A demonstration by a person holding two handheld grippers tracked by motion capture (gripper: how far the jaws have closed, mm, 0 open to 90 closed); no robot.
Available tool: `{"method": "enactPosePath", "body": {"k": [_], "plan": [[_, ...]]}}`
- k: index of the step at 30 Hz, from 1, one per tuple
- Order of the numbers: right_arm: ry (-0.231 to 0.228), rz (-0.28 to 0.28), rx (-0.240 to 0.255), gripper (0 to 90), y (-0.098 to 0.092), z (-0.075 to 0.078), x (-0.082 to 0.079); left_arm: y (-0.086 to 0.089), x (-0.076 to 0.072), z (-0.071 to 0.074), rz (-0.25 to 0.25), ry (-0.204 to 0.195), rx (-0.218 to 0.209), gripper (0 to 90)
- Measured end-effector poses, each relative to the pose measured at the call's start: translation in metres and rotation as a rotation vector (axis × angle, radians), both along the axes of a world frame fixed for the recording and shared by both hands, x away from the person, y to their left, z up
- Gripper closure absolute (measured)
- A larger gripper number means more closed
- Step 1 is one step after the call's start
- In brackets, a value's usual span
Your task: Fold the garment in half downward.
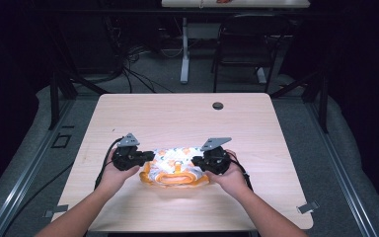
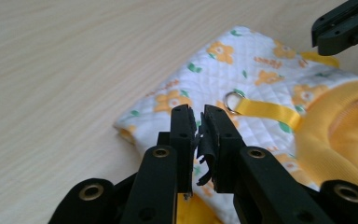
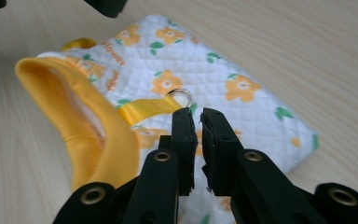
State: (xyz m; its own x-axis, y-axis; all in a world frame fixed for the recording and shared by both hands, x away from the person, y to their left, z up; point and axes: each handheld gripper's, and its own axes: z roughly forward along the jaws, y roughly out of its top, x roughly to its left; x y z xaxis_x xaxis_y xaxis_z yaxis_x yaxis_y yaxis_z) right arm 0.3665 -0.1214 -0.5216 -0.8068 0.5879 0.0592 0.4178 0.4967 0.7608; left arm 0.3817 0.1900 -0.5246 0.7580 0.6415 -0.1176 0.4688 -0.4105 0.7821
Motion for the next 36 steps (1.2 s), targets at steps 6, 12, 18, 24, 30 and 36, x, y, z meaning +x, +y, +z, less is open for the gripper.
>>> {"method": "enactPosePath", "body": {"k": [6, 12, 18, 24, 30, 36], "plan": [[0.018, 0.053, -0.003, 83.6, 0.011, -0.009, -0.01, -0.012, -0.013, -0.009, -0.052, 0.031, 0.027, 83.1], [0.047, 0.084, -0.045, 83.7, 0.016, -0.022, -0.021, -0.016, -0.02, -0.025, -0.06, 0.064, 0.078, 81.9], [0.074, 0.088, -0.044, 83.8, 0.013, -0.034, -0.027, -0.016, -0.02, -0.037, -0.061, 0.075, 0.094, 80.5], [0.09, 0.082, -0.033, 83.9, 0.011, -0.044, -0.032, -0.018, -0.021, -0.04, -0.063, 0.065, 0.11, 79.7], [0.093, 0.078, -0.026, 83.9, 0.01, -0.05, -0.034, -0.017, -0.023, -0.042, -0.059, 0.06, 0.1, 79.4], [0.099, 0.063, -0.02, 84.0, 0.008, -0.05, -0.03, -0.017, -0.018, -0.044, -0.044, 0.058, 0.089, 79.9]]}}
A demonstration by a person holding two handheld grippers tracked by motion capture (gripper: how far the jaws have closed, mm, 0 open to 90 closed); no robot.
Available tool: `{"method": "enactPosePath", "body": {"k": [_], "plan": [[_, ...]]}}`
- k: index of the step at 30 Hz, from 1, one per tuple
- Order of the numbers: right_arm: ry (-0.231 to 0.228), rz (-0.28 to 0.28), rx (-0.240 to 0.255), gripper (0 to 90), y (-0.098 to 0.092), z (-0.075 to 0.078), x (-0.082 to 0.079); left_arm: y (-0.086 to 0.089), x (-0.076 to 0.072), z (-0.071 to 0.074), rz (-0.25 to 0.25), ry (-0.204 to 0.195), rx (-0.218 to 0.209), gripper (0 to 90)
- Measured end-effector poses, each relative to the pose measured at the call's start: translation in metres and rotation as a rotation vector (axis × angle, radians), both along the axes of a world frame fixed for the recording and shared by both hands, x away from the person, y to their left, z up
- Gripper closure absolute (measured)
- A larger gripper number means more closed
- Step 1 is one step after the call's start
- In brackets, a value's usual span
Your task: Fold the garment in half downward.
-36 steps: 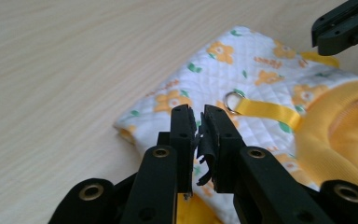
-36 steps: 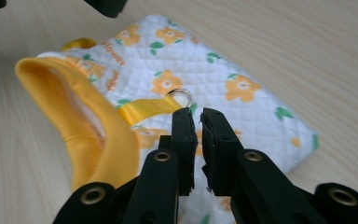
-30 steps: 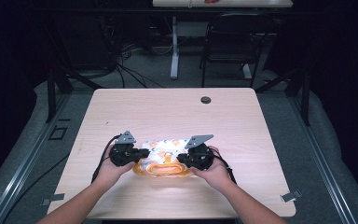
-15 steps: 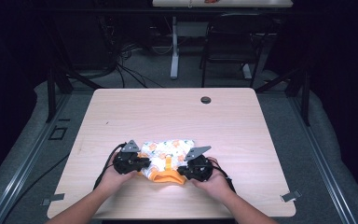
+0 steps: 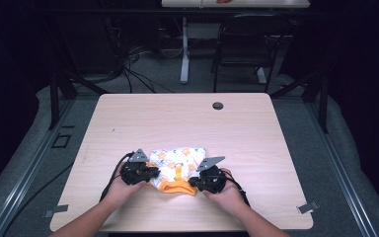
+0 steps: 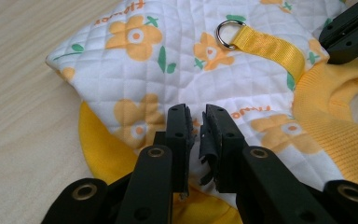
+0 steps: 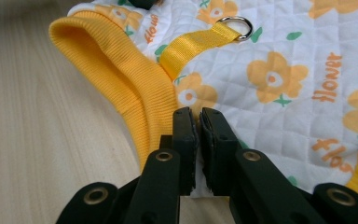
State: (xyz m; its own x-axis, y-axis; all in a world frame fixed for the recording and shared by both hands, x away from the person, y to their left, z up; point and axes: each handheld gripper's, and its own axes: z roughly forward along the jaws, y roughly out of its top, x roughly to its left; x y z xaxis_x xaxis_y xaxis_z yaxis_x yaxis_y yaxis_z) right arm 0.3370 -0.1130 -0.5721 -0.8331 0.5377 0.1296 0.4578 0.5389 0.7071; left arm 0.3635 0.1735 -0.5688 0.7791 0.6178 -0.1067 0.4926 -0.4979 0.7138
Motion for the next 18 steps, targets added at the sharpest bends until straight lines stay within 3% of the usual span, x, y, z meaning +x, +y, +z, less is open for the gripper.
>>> {"method": "enactPosePath", "body": {"k": [11, 14, 18], "plan": [[0.003, -0.054, 0.03, 83.9, -0.004, -0.002, 0.021, 0.003, 0.02, -0.006, 0.065, 0.001, -0.067, 80.6], [-0.007, -0.067, 0.007, 83.8, -0.003, 0.001, 0.027, 0.003, 0.024, -0.007, 0.076, -0.001, -0.073, 81.4], [-0.011, -0.084, 0.017, 83.8, -0.003, -0.001, 0.031, 0.001, 0.03, -0.006, 0.08, -0.011, -0.059, 82.0]]}}
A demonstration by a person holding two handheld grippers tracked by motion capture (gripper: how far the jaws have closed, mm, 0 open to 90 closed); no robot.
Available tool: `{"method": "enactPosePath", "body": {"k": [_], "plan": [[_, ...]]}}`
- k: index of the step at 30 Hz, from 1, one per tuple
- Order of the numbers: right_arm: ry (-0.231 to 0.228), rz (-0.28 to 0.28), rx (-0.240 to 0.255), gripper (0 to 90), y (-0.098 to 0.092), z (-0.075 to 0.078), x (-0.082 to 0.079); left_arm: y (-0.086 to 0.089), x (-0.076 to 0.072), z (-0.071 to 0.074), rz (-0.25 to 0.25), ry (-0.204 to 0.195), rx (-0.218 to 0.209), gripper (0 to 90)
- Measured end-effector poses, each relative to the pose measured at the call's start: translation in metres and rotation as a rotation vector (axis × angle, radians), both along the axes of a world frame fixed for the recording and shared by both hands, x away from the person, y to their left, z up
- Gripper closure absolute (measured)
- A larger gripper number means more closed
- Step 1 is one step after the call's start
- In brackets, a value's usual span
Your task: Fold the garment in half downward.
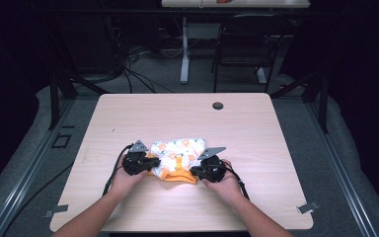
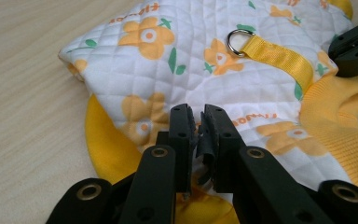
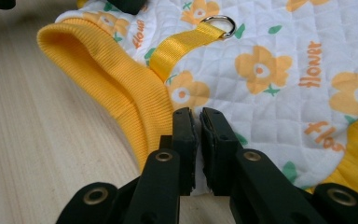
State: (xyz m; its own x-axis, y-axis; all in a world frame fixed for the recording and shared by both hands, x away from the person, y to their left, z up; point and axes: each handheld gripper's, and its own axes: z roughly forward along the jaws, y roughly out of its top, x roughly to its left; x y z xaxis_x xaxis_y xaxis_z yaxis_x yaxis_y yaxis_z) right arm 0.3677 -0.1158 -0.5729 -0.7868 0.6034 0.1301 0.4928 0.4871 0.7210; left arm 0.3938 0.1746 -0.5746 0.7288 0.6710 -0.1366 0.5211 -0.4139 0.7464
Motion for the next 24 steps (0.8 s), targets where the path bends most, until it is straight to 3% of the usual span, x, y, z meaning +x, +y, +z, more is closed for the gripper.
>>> {"method": "enactPosePath", "body": {"k": [24], "plan": [[-0.002, -0.035, -0.007, 82.9, 0.001, -0.001, 0.015, 0.002, 0.012, -0.005, 0.056, -0.001, -0.042, 84.2]]}}
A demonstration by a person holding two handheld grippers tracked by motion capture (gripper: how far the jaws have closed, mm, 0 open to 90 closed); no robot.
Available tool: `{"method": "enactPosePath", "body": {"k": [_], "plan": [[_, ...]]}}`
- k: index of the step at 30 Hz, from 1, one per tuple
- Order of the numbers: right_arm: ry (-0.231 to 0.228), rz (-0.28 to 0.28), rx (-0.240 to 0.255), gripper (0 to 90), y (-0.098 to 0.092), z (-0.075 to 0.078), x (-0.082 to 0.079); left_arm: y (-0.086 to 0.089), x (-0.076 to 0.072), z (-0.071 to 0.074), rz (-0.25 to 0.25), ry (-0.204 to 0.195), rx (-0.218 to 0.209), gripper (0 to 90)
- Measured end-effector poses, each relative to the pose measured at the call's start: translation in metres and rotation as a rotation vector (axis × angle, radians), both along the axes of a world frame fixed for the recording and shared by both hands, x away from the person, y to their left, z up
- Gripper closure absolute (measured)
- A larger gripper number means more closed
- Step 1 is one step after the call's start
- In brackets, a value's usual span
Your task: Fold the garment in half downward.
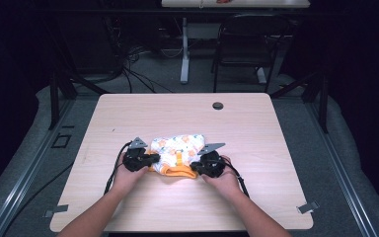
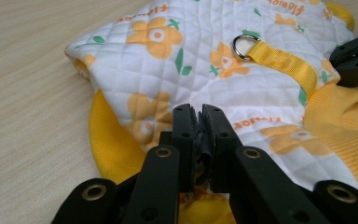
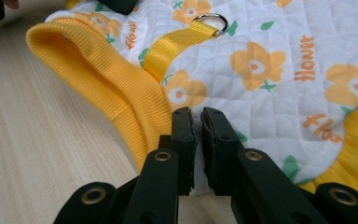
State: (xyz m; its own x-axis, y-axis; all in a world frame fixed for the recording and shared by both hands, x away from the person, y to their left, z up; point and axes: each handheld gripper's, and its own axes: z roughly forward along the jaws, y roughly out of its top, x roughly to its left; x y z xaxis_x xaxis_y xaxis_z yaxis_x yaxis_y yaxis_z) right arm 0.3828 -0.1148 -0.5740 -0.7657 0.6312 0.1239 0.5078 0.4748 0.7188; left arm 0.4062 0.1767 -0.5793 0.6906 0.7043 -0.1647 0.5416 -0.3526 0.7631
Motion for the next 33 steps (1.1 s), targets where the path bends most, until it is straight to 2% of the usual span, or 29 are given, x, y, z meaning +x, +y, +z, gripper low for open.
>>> {"method": "enactPosePath", "body": {"k": [5, 10, 17, 19, 24, 26, 31, 33], "plan": [[-0.008, -0.002, -0.005, 81.7, 0.001, 0.001, -0.001, -0.001, -0.001, 0.001, 0.004, -0.002, 0.004, 83.9], [-0.016, -0.011, 0.026, 78.6, 0.0, 0.009, -0.006, -0.001, -0.005, 0.007, -0.005, 0.004, -0.031, 78.8], [-0.056, -0.025, 0.054, 72.4, -0.007, 0.027, -0.018, 0.0, -0.015, 0.02, -0.008, -0.02, -0.023, 67.3], [-0.065, -0.021, 0.058, 69.9, -0.01, 0.031, -0.021, 0.002, -0.019, 0.025, -0.008, -0.023, -0.035, 62.1], [-0.093, -0.011, 0.042, 61.6, -0.013, 0.04, -0.031, 0.009, -0.029, 0.038, -0.002, -0.037, -0.053, 52.6], [-0.118, -0.004, 0.012, 55.7, -0.015, 0.044, -0.04, 0.012, -0.033, 0.042, 0.0, -0.043, -0.062, 50.2], [-0.143, 0.006, -0.023, 51.4, -0.019, 0.047, -0.051, 0.023, -0.047, 0.049, 0.005, -0.072, -0.056, 48.0], [-0.151, 0.011, -0.036, 50.7, -0.021, 0.048, -0.055, 0.027, -0.052, 0.05, 0.014, -0.069, -0.059, 46.9]]}}
